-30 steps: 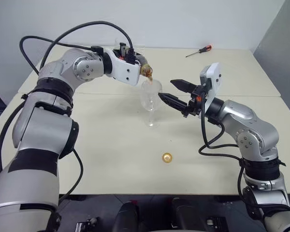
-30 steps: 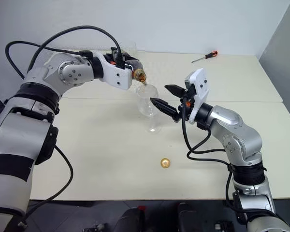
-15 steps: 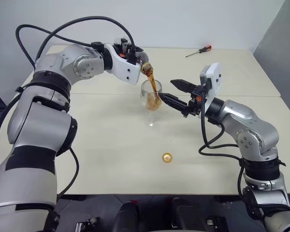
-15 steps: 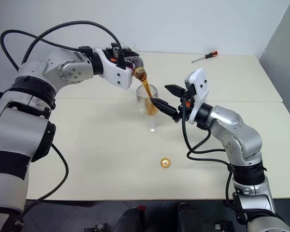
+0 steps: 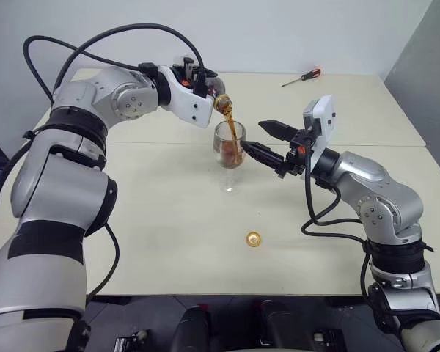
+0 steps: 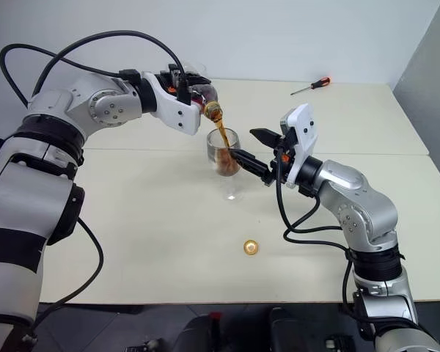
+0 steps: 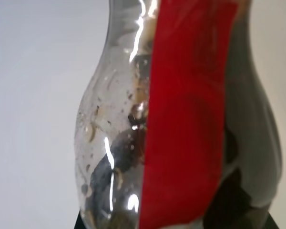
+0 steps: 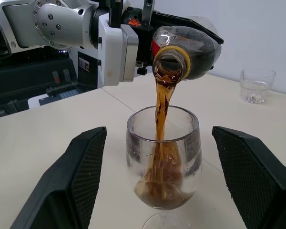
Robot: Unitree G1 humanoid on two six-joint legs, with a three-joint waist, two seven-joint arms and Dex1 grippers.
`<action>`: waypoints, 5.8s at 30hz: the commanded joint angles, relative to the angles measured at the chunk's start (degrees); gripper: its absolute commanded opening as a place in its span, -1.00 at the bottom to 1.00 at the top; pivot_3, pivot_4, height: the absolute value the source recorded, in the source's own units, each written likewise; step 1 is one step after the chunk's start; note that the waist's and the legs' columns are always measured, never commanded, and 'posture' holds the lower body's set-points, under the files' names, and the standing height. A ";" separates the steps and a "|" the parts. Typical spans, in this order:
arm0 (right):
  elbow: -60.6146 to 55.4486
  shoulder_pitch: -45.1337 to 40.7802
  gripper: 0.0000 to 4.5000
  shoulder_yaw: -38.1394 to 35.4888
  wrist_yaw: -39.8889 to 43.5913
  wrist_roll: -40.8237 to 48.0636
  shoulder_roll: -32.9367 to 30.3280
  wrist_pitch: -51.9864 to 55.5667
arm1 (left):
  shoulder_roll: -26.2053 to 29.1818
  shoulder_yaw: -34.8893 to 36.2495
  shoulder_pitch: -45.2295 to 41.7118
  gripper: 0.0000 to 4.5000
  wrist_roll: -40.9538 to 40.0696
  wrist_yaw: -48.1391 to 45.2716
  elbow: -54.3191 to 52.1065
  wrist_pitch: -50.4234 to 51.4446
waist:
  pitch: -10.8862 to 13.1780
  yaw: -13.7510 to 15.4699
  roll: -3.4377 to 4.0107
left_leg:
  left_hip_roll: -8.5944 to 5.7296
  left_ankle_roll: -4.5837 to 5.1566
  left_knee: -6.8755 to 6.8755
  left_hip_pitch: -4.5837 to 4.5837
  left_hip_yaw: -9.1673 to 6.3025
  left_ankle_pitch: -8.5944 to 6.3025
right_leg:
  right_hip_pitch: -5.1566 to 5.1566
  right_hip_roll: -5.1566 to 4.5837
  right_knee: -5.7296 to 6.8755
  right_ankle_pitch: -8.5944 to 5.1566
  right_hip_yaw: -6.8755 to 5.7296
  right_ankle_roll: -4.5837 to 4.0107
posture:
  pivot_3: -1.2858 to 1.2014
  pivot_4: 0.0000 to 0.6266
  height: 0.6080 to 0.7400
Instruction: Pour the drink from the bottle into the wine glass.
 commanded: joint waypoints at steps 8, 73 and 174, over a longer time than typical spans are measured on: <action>-0.94 -1.11 0.69 -0.50 0.56 -0.01 -0.17 -0.36 | 0.62 0.27 -3.64 -0.47 -0.33 1.36 -0.24 0.45 | 0.00 0.00 0.00 | 0.00 0.00 0.00 0.00 0.00 0.00 | 0.00 0.00 0.01 0.00 0.00 0.00 | 0.03 -0.52 1.00; -6.12 1.79 0.69 -2.18 0.54 3.27 -1.04 2.85 | -6.79 30.81 6.60 -0.47 -40.36 -26.62 -6.26 24.38 | 0.00 -0.16 0.00 | 0.02 0.00 0.10 0.04 0.01 0.00 | 0.00 -0.01 0.14 0.00 0.01 -0.01 | 0.03 -0.52 1.00; -17.28 31.05 0.69 -2.48 5.21 -5.74 -7.14 -14.60 | -8.30 56.78 77.69 0.99 -72.89 -2.62 -82.34 80.33 | -0.21 0.31 -0.31 | 0.29 -0.02 0.23 0.22 -0.37 0.00 | 0.38 -0.29 0.09 -0.02 0.08 -0.01 | 0.03 -0.52 1.00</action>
